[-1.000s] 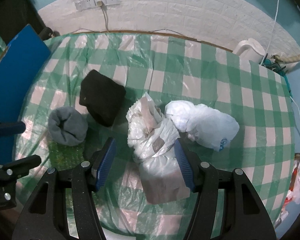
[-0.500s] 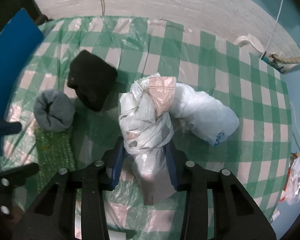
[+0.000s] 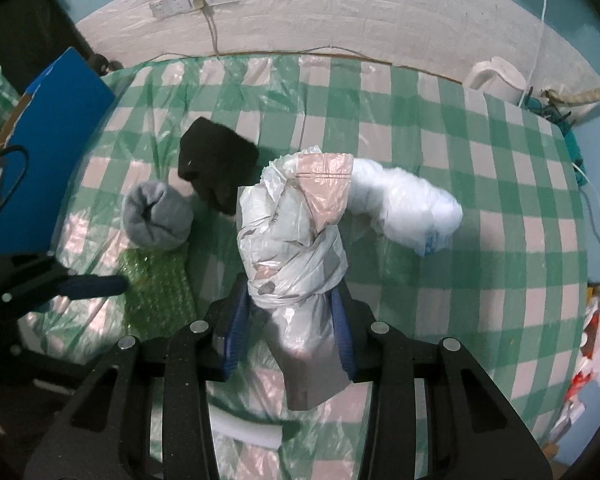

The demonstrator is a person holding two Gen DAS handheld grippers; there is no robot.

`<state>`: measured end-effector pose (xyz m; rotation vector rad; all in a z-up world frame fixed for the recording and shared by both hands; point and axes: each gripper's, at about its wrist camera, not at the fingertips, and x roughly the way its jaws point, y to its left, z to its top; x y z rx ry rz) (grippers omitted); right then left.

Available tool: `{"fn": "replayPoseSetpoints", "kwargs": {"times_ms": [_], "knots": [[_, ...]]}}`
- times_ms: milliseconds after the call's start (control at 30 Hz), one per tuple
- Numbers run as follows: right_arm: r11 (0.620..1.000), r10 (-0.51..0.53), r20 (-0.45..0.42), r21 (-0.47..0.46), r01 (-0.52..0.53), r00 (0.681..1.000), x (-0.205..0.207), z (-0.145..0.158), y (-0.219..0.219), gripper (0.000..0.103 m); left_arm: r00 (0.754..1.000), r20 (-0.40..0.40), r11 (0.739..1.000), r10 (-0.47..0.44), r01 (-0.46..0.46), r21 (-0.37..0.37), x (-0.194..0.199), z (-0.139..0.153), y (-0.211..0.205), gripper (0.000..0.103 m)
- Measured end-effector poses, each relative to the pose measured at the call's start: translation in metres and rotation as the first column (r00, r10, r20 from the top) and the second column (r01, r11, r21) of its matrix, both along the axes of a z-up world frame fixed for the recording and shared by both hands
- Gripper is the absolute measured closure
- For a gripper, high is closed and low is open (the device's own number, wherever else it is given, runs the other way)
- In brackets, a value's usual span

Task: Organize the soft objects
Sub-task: 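Grasp the green mesh scrubber with the left tool while the right tool grasps the white plastic bag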

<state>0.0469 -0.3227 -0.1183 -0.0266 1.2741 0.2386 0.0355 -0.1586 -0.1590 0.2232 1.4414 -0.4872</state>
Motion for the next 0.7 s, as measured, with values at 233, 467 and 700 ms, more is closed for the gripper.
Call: {"fn": "replayPoseSetpoints", "kwargs": {"times_ms": [233,467,700], "knots": [[1.000,-0.012,0.002,0.011,0.012,1.000,-0.008,0.004,-0.003,0.065,0.999,0.017,0.999,-0.032,0.031,0.020,-0.003,-0.008,-0.014,0.044],[0.999,-0.033,0.001,0.018,0.033,0.999,-0.005,0.004,-0.008,0.065,0.986,0.102,0.989,-0.128,0.119,0.090,-0.023,-0.011,-0.026,0.085],[1.000,-0.016,0.008,0.019,0.016,1.000,-0.009,0.007,-0.002,0.065,0.989,0.074,0.992,-0.125,0.123,0.032,-0.030,-0.011,-0.017,0.093]]}}
